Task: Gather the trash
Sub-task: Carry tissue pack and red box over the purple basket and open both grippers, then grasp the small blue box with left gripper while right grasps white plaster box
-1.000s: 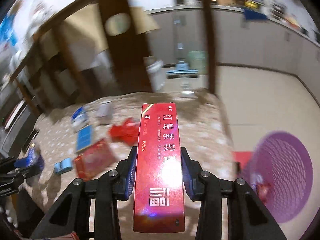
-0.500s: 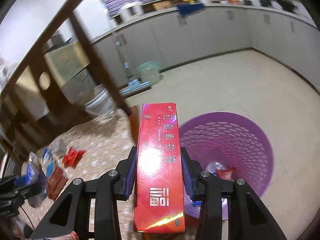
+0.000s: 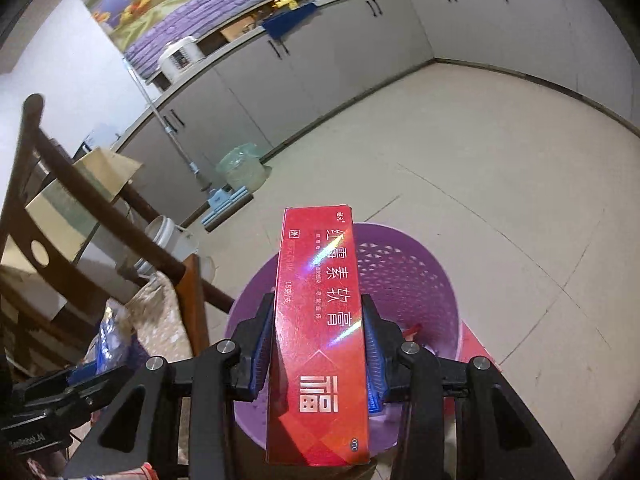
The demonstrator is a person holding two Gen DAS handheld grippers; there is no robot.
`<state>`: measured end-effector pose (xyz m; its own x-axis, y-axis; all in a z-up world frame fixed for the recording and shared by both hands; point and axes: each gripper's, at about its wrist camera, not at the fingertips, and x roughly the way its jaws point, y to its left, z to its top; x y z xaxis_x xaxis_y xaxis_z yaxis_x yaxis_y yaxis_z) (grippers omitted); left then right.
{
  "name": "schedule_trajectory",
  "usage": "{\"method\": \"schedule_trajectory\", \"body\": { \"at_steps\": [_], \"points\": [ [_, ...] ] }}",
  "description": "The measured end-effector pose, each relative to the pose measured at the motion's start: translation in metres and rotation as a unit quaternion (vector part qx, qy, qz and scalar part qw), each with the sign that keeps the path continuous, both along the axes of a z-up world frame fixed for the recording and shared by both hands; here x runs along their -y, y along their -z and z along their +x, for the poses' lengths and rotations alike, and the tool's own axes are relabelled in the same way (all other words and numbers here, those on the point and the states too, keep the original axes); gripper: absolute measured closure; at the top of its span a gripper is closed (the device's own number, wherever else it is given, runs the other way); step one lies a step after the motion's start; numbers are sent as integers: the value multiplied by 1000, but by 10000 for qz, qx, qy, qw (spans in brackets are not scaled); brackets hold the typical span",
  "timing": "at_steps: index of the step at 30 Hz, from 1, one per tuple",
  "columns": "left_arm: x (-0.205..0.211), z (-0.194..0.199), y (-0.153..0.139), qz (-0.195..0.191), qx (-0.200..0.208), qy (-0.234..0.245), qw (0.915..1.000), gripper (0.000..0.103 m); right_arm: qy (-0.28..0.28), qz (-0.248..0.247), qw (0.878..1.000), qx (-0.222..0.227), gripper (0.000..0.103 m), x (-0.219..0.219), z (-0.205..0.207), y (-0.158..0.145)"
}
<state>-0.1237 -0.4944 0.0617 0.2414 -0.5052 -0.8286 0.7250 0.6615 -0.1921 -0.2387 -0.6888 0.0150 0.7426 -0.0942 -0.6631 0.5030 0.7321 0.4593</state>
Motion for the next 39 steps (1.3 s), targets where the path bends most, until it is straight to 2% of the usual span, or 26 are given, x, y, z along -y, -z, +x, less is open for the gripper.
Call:
{"method": "schedule_trajectory", "body": {
  "at_steps": [4,6,8,13,19,22,26,29,31,34,36,39],
  "points": [
    [24,4,1,-36,16,172,9998,54,152,100,9998,-114,58,12,3,7],
    [29,4,0,-11,89,161,9998,45,255,117,9995,-124,41,16,3,8],
    [26,3,0,-49,176,107,9998,32,318,135,9994,-71,37,18,2,7],
    [7,-3,-3,20,326,-35,9995,32,243,37,9997,-88,37,9,10,4],
    [-35,-26,-10,73,720,-323,9969,22,52,-209,9998,-19,36,-12,20,-2],
    [-64,-31,-14,178,867,-493,9949,22,-108,-437,9990,63,33,-30,25,-7],
    [-114,-32,-7,453,820,-846,9920,22,-366,-879,9953,189,25,-62,33,-14],
    [-159,-24,-5,593,743,-1234,9878,22,-664,-1080,9917,219,25,-89,40,-18],
    [-193,-14,-6,635,668,-1609,9827,22,-852,-1123,9898,215,25,-104,45,-18],
    [-256,12,-6,600,460,-2327,9696,22,-1091,-1241,9861,167,25,-130,51,-18],
    [-298,35,-3,513,233,-2880,9560,22,-1215,-1330,9835,137,25,-144,55,-17],
    [-350,70,2,481,141,-3594,9318,22,-1434,-1513,9780,37,25,-165,63,-13]
  ]
}}
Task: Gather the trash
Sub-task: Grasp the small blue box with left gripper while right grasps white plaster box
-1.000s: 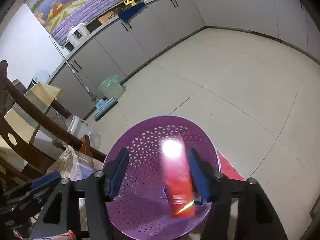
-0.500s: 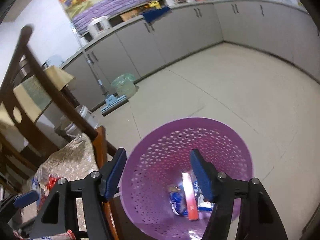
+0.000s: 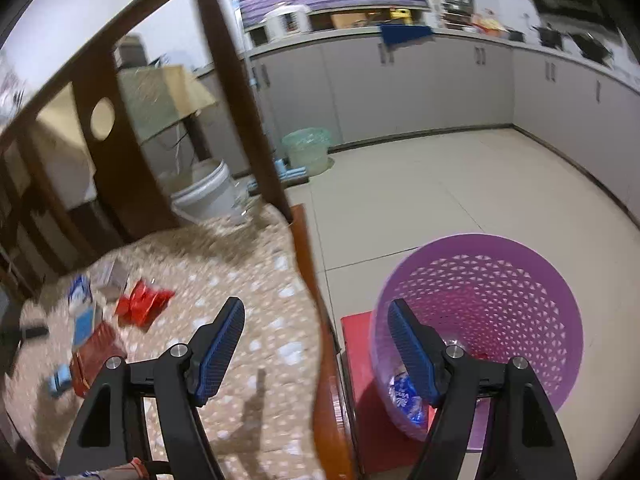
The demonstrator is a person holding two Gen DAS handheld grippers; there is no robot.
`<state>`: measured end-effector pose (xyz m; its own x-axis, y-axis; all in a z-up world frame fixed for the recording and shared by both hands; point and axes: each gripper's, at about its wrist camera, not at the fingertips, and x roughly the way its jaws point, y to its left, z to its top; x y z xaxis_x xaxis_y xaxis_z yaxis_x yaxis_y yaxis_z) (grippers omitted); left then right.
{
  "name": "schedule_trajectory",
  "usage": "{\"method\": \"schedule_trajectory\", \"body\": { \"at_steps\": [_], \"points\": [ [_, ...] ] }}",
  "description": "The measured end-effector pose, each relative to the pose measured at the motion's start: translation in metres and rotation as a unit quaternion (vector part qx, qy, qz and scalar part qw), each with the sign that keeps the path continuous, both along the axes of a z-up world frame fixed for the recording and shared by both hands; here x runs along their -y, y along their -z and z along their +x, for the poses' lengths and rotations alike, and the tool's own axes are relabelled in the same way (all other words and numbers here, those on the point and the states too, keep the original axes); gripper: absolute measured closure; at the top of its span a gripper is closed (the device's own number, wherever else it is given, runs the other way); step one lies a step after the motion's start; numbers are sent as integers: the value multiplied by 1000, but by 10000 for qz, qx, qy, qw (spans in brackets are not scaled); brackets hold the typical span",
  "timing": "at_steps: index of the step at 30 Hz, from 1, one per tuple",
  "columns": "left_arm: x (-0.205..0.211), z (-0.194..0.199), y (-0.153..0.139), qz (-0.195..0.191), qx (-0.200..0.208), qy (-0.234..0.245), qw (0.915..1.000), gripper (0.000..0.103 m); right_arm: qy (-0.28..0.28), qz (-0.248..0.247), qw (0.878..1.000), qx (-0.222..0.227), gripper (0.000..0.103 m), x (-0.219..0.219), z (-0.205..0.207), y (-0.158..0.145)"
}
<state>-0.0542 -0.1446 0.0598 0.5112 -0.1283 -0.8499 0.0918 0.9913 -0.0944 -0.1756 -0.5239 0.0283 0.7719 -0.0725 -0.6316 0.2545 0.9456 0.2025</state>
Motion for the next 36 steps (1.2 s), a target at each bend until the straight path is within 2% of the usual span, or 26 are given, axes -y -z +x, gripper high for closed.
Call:
{"method": "schedule_trajectory", "body": {
  "at_steps": [4,8,13,18,19,20,21,22,23,24,26,29,31,33,36],
  "points": [
    [-34,43,13,-135,-203,-578,9980,22,-210,-227,9995,-98,25,-20,7,5],
    [-44,80,32,-405,-454,-752,9953,22,-315,-258,9990,-198,25,-28,13,10],
    [-26,110,49,-89,-511,-736,9959,22,-337,-111,9988,-330,25,-25,21,15],
    [-16,124,71,-30,-782,-740,9942,19,-359,63,9985,-410,25,-20,25,20],
    [-15,122,71,34,-754,-723,9945,22,-359,71,9984,-426,25,-21,25,20],
    [-15,119,69,61,-679,-704,9952,39,-364,87,9983,-452,25,-21,26,21],
    [-15,114,66,68,-632,-688,9956,46,-366,93,9982,-470,25,-21,27,22],
    [-17,108,62,21,-595,-651,9961,61,-366,94,9981,-483,25,-21,28,23],
    [-20,101,56,103,-535,-648,9964,87,-361,90,9981,-497,25,-22,28,23],
    [-25,94,52,99,-522,-585,9969,100,-358,81,9980,-509,25,-23,28,24],
    [-37,77,46,-13,-530,-460,9975,103,-355,56,9979,-537,25,-24,28,24],
    [-43,48,34,204,-254,-278,9991,103,-332,30,9978,-580,25,-24,30,26],
    [-49,30,31,201,-162,-163,9995,103,-289,44,9977,-604,25,-23,30,28],
    [-58,13,29,53,-129,-117,9998,103,-207,92,9978,-622,25,-21,29,30],
    [-75,-2,31,-368,-224,-113,9990,102,-102,225,9977,-637,25,-15,27,32]
  ]
}}
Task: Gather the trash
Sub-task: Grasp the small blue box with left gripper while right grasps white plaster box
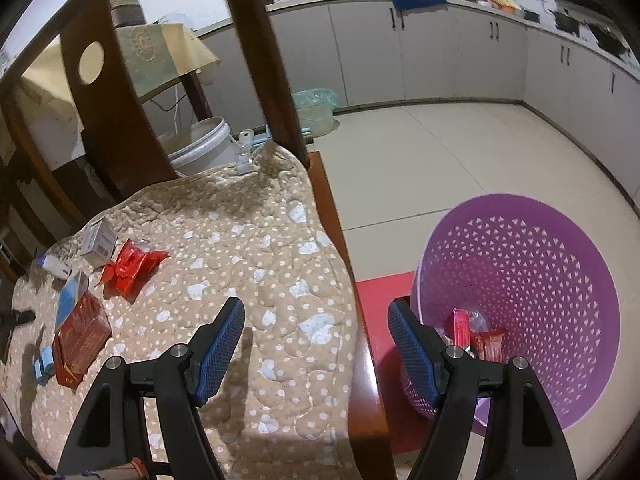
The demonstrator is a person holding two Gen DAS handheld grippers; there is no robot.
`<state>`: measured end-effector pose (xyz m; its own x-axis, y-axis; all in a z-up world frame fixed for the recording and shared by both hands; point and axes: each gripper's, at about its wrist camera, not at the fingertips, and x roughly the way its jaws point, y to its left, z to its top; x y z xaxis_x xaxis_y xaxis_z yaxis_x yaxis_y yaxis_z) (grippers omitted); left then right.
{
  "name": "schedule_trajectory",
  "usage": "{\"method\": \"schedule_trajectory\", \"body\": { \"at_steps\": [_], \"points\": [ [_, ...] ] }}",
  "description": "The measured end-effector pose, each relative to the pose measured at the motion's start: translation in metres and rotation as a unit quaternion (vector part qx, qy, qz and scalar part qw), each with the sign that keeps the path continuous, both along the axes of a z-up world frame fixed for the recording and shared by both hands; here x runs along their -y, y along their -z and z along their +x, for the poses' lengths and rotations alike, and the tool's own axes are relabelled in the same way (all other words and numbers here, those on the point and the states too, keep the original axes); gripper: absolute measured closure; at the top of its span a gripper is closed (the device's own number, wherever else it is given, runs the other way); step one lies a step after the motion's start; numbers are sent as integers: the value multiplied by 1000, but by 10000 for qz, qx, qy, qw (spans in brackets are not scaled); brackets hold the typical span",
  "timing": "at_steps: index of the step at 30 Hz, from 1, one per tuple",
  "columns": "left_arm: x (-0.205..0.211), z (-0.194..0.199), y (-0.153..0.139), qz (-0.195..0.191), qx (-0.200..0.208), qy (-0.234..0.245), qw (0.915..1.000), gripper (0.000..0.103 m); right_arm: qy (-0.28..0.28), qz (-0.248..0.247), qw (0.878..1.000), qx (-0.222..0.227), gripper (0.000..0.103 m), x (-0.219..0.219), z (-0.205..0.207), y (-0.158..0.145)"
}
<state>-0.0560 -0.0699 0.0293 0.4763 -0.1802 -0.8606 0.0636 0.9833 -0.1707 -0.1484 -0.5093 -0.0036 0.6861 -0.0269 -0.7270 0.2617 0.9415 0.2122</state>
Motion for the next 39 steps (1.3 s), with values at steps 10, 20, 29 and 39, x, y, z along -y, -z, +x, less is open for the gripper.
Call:
{"method": "schedule_trajectory", "body": {
  "at_steps": [10,20,29,39],
  "points": [
    [-17,56,-4,-823,128,-573,9949,24,156,87,9996,-210,25,4,2,10],
    [-10,112,27,-1279,-593,-1449,9794,66,-7,216,9995,-243,25,5,5,14],
    [-14,33,-3,-1640,-418,-530,9841,85,49,-42,9992,-400,25,-1,7,10],
    [-51,-5,4,-1259,-30,-263,9917,85,-1545,-36,9877,-249,21,-137,72,-50]
  ]
}}
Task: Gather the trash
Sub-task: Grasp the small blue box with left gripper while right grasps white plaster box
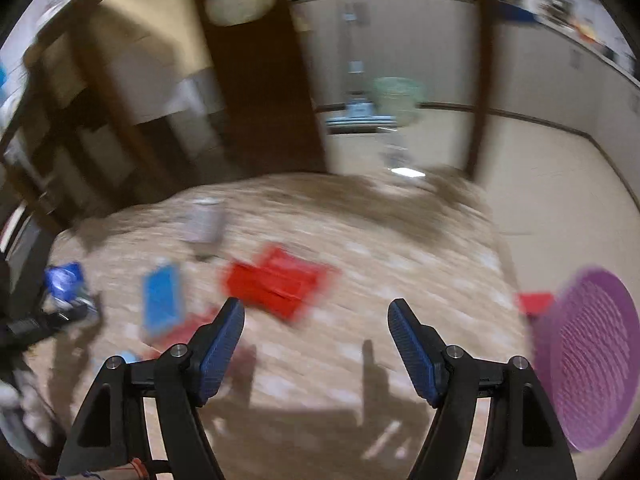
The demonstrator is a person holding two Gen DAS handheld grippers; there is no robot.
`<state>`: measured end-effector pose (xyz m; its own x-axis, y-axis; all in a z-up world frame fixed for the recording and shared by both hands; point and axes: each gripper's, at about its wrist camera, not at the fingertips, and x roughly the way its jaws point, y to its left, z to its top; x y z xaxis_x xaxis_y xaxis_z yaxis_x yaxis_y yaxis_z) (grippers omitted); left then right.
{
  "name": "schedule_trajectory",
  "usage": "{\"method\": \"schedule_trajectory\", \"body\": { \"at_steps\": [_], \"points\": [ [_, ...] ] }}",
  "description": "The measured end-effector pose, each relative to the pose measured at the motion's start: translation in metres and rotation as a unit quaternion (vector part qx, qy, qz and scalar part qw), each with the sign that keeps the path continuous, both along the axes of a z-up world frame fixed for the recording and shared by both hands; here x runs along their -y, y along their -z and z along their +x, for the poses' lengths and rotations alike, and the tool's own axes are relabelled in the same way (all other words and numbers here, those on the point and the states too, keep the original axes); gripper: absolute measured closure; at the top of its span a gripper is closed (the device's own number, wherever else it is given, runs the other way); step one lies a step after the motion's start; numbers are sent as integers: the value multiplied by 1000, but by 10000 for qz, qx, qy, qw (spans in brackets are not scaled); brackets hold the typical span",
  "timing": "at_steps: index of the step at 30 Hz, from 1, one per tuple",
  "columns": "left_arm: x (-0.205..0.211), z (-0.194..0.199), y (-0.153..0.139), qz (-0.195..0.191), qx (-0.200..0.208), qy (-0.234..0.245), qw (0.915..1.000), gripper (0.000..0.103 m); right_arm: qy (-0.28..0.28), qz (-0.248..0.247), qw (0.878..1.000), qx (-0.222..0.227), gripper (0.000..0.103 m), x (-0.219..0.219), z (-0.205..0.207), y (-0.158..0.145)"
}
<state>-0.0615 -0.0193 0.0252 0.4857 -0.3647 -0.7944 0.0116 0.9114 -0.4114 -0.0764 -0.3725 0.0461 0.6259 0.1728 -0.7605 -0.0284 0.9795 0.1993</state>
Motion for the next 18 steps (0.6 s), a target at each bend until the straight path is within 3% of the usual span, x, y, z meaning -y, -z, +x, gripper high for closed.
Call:
{"method": "schedule_trajectory", "body": {
  "at_steps": [5,12,13,14,15,16,18],
  "points": [
    [-6,-2,14,-19,80,99,9999,85,-235,-173,9995,-131,18,-60,52,-6],
    [-11,-3,10,-275,54,342,9990,85,32,-288,9974,-654,20,-101,120,25],
    [-11,-4,10,-266,51,360,9990,85,50,-297,9968,-737,26,-102,126,30],
    [-10,-3,10,-251,49,378,9990,85,58,-322,9957,-871,54,-105,131,35],
    [-10,-4,9,-239,53,390,9989,85,34,-299,9945,-1007,67,-106,134,39],
    [-10,-5,7,-227,64,401,9989,85,-8,-210,9930,-1163,67,-107,134,43],
    [-7,-6,4,-185,100,410,9989,85,-61,-289,9942,-1033,67,-108,127,37]
  ]
}}
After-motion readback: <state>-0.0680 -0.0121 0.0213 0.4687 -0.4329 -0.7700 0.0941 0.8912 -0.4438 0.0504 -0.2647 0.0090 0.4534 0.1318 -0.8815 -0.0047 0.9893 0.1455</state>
